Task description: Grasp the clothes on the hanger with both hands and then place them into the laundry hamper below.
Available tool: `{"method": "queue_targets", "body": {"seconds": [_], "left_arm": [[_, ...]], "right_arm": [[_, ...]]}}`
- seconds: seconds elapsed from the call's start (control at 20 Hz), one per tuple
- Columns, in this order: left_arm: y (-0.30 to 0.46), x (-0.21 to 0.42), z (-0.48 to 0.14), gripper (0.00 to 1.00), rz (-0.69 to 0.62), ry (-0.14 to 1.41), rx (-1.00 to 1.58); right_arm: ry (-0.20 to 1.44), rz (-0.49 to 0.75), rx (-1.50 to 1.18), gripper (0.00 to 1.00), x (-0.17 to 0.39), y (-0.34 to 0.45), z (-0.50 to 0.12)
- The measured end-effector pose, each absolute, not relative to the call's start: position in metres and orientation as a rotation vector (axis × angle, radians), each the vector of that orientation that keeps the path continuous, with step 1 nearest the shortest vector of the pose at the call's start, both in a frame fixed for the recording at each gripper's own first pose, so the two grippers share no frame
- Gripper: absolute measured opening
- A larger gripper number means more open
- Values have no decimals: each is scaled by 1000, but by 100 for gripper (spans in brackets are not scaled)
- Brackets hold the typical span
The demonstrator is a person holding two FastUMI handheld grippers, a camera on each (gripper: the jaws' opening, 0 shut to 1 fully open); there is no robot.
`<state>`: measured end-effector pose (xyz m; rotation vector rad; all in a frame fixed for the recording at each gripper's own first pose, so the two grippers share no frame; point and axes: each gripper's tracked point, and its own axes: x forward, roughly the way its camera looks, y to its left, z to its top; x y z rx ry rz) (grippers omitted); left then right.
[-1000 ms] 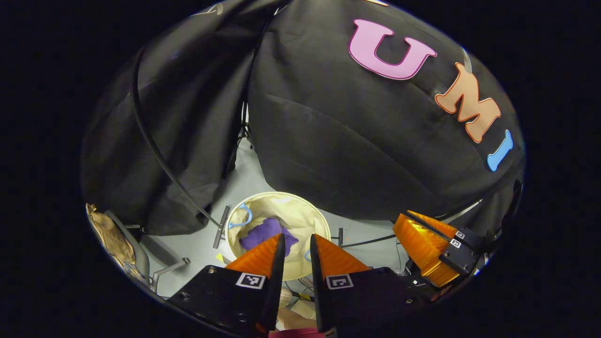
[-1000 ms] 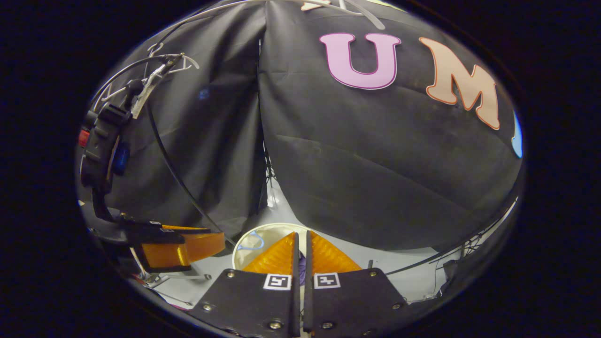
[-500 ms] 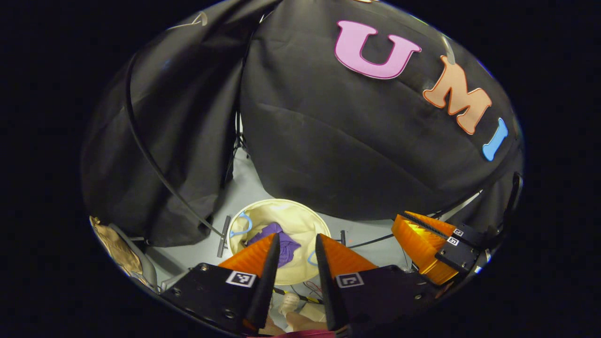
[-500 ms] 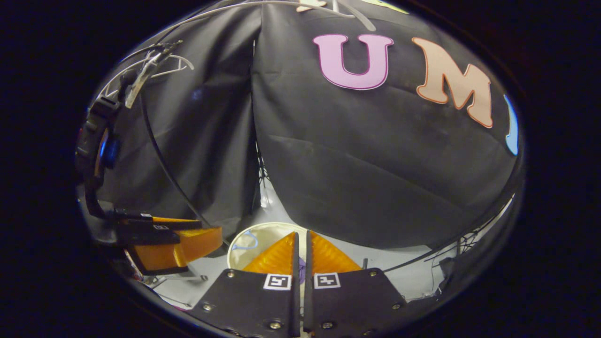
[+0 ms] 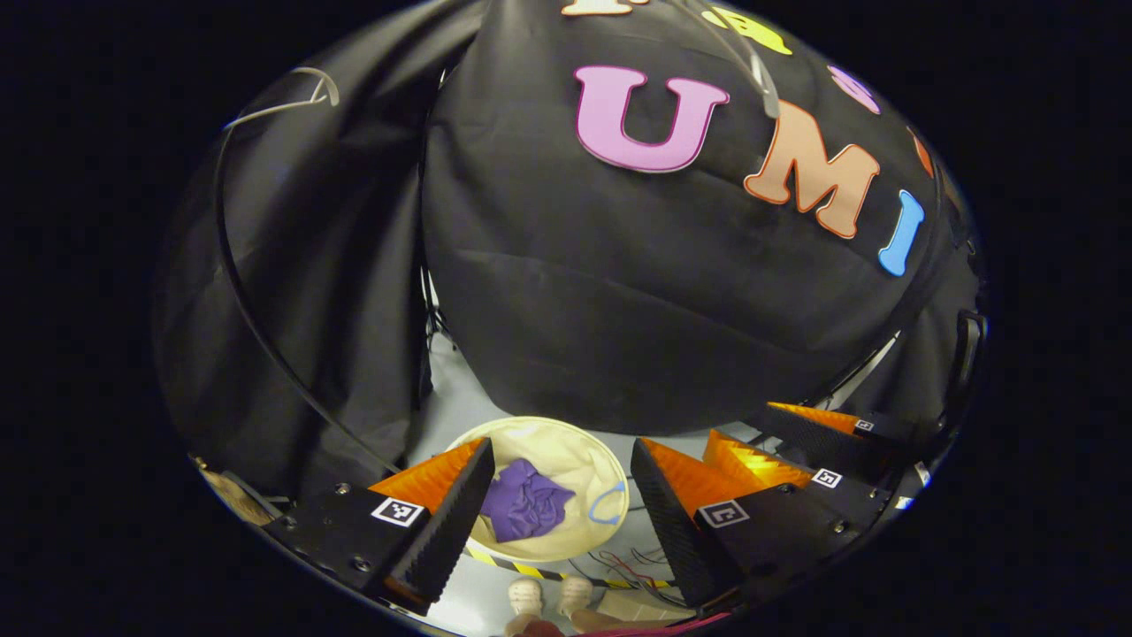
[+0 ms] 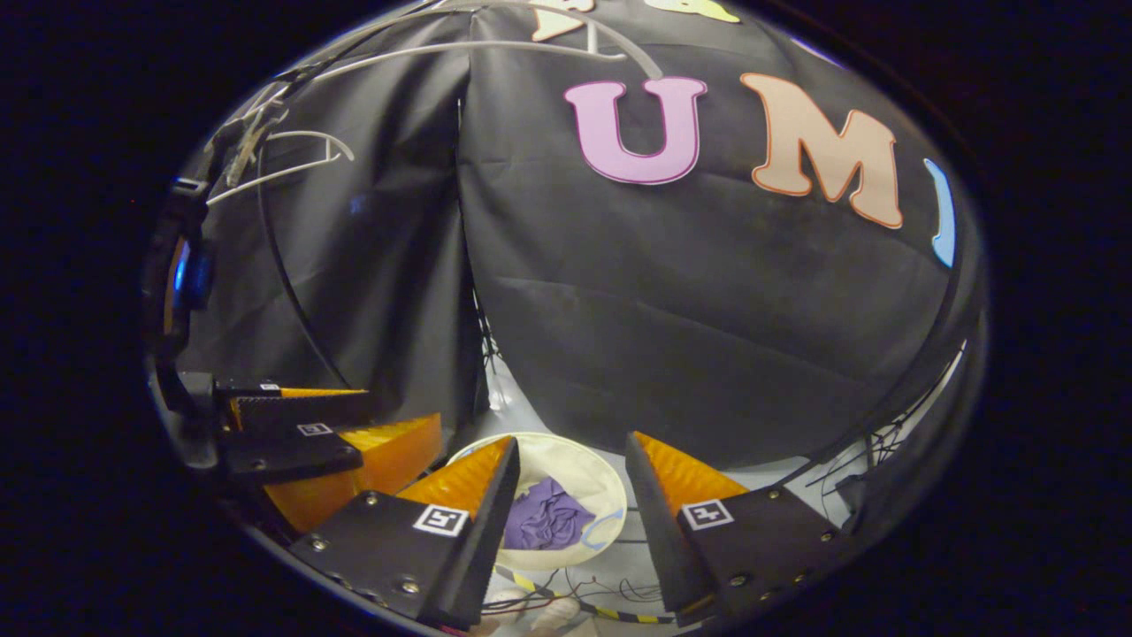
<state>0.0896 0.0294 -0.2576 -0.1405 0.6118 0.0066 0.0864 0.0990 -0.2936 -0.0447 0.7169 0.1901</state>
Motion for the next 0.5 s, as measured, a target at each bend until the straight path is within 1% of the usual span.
{"method": "queue_targets", "body": {"seconds": [0.15, 0.2, 0.4, 0.45, 0.5], "left_arm": [[32, 99, -237, 96, -12, 524, -96], [33, 101, -229, 96, -22, 495, -95], [30, 101, -175, 96, -60, 355, -79], [26, 102, -158, 96, -66, 319, -69], [23, 98, -141, 92, -72, 280, -59]], "right_arm": [[673, 152, -31, 93, 83, 87, -271], [652, 138, -33, 97, 85, 84, -262], [517, 75, -51, 97, 89, 65, -201], [476, 58, -53, 100, 89, 58, -180], [433, 44, -56, 94, 91, 52, -160]]}}
